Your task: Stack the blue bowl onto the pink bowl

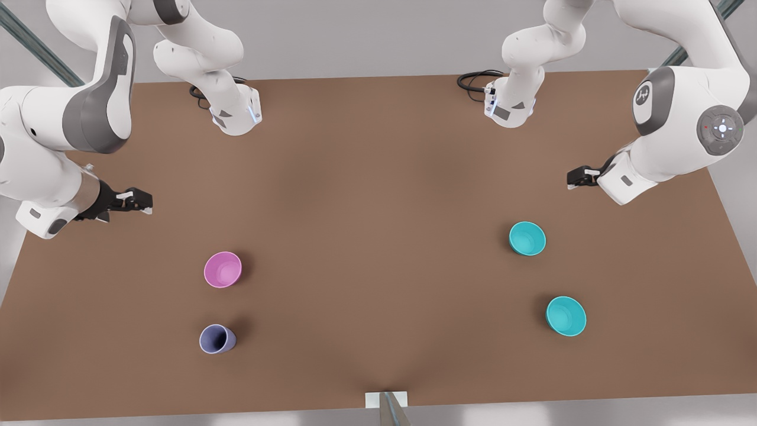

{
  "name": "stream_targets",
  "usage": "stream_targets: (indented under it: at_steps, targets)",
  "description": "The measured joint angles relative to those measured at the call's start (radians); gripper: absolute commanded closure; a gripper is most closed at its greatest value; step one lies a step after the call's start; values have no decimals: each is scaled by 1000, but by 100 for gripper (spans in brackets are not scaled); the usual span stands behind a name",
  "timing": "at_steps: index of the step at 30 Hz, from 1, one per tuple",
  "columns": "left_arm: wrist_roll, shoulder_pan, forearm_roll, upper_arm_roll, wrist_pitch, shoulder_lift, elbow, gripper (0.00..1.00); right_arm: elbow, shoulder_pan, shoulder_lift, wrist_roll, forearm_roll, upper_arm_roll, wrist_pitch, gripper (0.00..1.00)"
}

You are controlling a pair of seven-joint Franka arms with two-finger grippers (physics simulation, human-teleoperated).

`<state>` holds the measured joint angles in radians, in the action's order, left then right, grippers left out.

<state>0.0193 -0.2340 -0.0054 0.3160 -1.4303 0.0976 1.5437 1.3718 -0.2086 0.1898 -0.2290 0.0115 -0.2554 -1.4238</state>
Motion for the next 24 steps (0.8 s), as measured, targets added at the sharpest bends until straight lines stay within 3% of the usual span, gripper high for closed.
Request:
stream_targets:
  at_steps: [4, 8, 12, 17, 24]
  targets:
    - [0, 0, -2, -1, -1, 3, -1, 0, 42, -1, 29, -9, -10, 5, -2, 0]
    - [1, -10, -2, -1, -3, 15, -1, 0, 77, 49, 227, -17, 18, 3, -53, 0]
    - [1, -26, -2, -1, -3, 28, 0, 0, 194, 76, 285, -22, 86, 2, -185, 0]
    - [1, -22, -1, -1, 3, 36, 0, 0, 214, 72, 390, -25, 214, 5, -358, 0]
    - [1, -21, -1, 0, 11, 35, 0, 0, 308, 71, 416, -31, 296, 6, -561, 0]
